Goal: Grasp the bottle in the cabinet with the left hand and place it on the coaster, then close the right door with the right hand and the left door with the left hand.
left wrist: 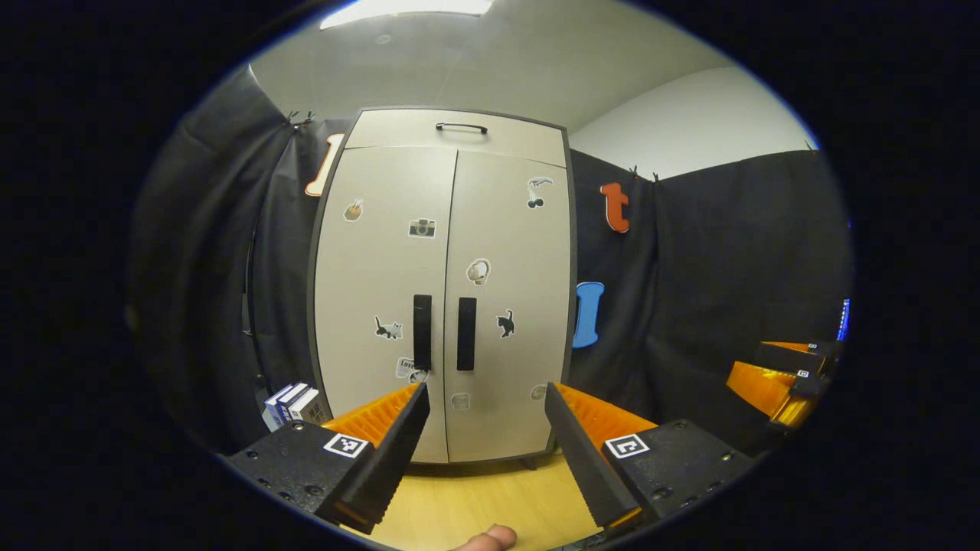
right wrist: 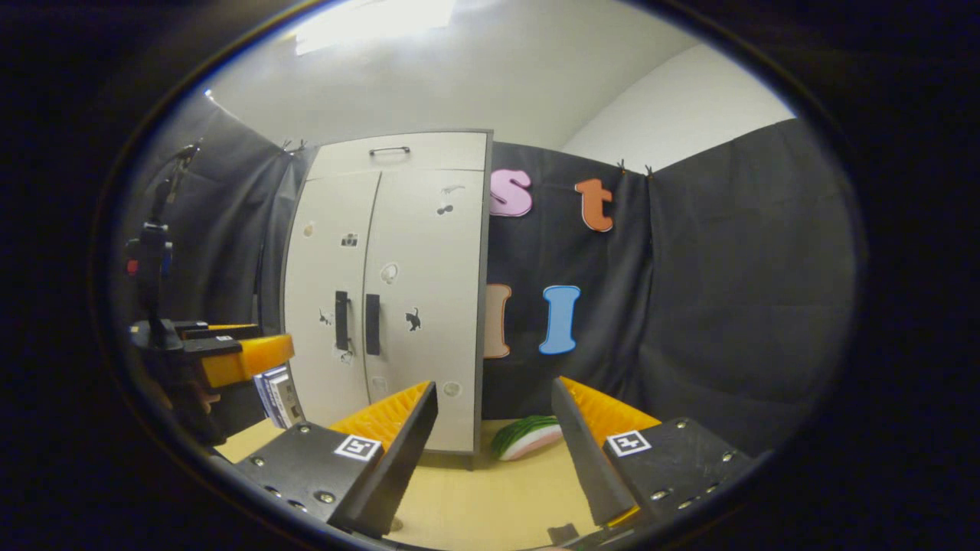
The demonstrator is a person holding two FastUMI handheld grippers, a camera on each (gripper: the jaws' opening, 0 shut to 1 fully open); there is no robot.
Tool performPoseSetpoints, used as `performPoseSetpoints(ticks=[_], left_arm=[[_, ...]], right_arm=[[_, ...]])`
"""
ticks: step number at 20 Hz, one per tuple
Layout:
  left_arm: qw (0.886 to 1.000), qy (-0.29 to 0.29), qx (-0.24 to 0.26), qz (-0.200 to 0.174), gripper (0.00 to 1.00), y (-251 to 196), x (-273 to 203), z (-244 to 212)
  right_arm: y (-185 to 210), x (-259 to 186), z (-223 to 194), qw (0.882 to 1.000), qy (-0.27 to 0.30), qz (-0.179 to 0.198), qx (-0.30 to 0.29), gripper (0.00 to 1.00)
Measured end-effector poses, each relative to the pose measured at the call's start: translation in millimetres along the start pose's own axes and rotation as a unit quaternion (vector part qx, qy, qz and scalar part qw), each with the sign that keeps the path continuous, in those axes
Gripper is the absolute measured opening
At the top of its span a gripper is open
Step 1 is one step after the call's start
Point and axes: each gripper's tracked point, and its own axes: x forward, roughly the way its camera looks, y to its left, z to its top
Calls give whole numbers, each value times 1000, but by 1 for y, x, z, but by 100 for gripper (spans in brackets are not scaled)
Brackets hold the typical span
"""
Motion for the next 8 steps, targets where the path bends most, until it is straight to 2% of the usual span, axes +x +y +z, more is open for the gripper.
performPoseSetpoints(ticks=[8], left_arm=[[1000,-10,9,10,96,-19,0,-2]], right_arm=[[-13,-4,2,1000,-4,19,-7,89]])
